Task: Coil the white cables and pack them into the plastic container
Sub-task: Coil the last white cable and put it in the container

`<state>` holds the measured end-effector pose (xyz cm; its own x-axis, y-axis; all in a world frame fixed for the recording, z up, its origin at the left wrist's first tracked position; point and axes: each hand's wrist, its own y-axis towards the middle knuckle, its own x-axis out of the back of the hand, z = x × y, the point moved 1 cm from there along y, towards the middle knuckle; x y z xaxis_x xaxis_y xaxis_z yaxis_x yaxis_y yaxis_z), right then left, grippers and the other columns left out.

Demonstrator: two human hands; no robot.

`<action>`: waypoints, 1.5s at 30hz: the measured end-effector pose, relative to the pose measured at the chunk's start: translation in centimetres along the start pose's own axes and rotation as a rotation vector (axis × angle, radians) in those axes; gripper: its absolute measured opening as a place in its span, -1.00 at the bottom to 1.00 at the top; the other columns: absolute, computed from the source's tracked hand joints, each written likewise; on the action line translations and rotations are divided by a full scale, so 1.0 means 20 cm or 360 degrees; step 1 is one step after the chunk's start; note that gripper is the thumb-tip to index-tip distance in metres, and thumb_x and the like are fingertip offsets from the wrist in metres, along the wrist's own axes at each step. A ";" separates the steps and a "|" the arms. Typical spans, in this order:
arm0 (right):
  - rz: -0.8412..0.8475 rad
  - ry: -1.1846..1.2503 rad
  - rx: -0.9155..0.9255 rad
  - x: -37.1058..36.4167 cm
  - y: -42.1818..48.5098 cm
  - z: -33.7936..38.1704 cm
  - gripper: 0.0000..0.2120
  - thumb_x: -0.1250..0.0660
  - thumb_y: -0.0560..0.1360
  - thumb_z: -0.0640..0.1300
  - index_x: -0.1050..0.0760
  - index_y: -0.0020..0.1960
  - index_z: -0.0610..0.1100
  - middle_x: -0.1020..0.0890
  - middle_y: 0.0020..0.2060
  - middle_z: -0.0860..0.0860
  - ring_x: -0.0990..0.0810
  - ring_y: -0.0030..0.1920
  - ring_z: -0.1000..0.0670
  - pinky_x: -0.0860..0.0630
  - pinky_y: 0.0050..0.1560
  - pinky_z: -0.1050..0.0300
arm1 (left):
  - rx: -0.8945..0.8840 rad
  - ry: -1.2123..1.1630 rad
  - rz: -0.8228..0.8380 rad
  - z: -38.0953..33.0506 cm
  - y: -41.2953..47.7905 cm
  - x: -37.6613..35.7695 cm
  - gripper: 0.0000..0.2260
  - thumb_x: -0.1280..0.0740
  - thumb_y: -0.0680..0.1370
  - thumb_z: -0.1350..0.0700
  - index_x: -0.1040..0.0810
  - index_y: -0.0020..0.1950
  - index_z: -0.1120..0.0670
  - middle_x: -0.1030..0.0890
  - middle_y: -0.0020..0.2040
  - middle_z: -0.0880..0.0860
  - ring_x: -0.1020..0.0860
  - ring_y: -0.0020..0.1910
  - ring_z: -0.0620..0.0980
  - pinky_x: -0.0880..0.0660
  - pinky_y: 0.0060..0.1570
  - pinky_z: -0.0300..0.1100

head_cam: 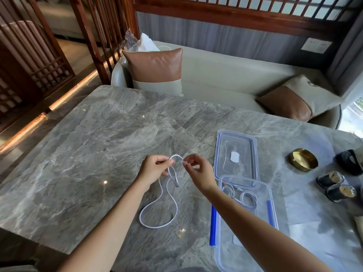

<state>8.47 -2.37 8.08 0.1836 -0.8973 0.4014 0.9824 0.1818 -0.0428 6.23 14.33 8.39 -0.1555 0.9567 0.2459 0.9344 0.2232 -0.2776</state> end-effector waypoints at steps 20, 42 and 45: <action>-0.0062 -0.1013 0.0696 0.08 -0.04 0.12 -0.88 -0.34 0.47 -0.03 -0.62 -0.02 0.07 -0.64 -0.13 0.11 -0.55 -0.05 0.00 -0.37 -0.04 0.11 | -0.0129 0.0441 0.0174 -0.14 -0.04 0.02 -0.89 -0.35 0.50 0.18 -0.67 -0.15 0.12 -0.56 -0.45 0.01 -0.53 -0.50 -0.22 -0.51 -0.38 -0.38; 0.0260 -0.0202 0.0489 0.02 -0.05 0.17 -0.85 -0.37 0.39 -0.34 -0.47 -0.21 -0.13 -0.55 -0.29 0.10 -0.56 -0.25 0.10 -0.53 -0.12 0.20 | -0.0347 0.0759 0.0275 -0.21 -0.07 0.07 -0.65 -0.39 0.45 0.17 -0.46 0.20 0.00 -0.58 -0.02 -0.03 -0.58 -0.10 -0.04 -0.51 -0.04 -0.12; 0.0474 -0.0448 0.0651 0.03 -0.02 0.22 -0.90 -0.35 0.38 -0.33 -0.50 -0.22 -0.16 -0.61 -0.24 0.05 -0.58 -0.19 0.07 -0.53 -0.10 0.11 | -0.0374 0.0803 0.0471 -0.29 -0.08 0.06 -0.70 -0.36 0.43 0.22 -0.55 0.15 0.05 -0.60 -0.06 -0.03 -0.57 -0.15 -0.07 -0.48 -0.06 -0.17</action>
<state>7.96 -1.34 12.36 0.3787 -0.6523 0.6566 0.7864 0.6009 0.1434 6.44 14.10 14.50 0.2370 0.7530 0.6139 0.9691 -0.1391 -0.2036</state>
